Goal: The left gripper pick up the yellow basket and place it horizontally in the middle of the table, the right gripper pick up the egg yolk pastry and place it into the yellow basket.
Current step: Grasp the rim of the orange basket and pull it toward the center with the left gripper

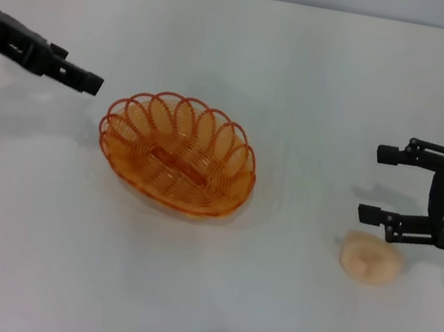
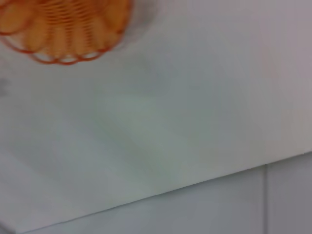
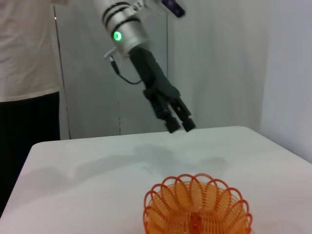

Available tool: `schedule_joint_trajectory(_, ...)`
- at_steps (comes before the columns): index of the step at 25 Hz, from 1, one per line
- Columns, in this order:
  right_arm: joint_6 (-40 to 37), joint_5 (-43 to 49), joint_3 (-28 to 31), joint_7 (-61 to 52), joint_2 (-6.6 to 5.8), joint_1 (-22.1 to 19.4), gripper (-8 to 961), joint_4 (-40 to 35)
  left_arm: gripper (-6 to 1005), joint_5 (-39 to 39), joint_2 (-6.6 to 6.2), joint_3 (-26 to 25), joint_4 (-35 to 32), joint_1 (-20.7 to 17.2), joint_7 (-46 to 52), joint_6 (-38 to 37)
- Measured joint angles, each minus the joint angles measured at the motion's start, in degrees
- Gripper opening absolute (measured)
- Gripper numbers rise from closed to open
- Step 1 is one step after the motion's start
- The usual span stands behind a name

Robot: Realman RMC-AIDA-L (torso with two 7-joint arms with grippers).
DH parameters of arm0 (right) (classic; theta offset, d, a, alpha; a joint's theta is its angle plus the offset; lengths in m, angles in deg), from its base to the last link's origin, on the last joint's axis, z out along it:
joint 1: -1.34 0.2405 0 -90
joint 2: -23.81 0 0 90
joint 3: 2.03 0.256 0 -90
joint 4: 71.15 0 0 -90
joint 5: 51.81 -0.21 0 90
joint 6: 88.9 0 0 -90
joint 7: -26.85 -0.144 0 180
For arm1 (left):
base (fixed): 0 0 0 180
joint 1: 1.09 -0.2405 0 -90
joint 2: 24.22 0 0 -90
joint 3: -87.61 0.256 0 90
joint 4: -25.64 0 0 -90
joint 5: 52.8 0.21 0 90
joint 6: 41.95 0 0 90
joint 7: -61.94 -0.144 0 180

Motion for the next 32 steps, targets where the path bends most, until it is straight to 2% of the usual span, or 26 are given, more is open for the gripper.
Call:
schedule_joint_trajectory(6,0.0,-0.7,0.0,1.0,0.28,-1.0,826,0.3,873,8.1,0.98,7.6,7.2,5.4,4.5,7.8)
schedule_joint_trajectory(12,-0.2,-0.7,0.0,1.6,0.37,-1.2,824,0.8,872,12.5,3.29,8.9,14.0,9.2,4.9,13.4)
schedule_joint_trajectory(21,-0.4,-1.7,0.0,2.3,0.24,-1.8,820,1.0,871,13.4,4.97,9.1,16.6,9.5,5.1,16.1)
schedule_joint_trajectory(30,-0.1,-2.2,0.0,2.4,0.21,-1.5,817,0.9,869,13.5,5.63,9.6,16.6,9.3,5.1,16.2)
schedule_joint_trajectory(32,0.1,-2.5,0.0,2.4,0.23,-1.5,817,0.9,792,13.5,5.76,9.7,16.6,9.2,5.1,16.5)
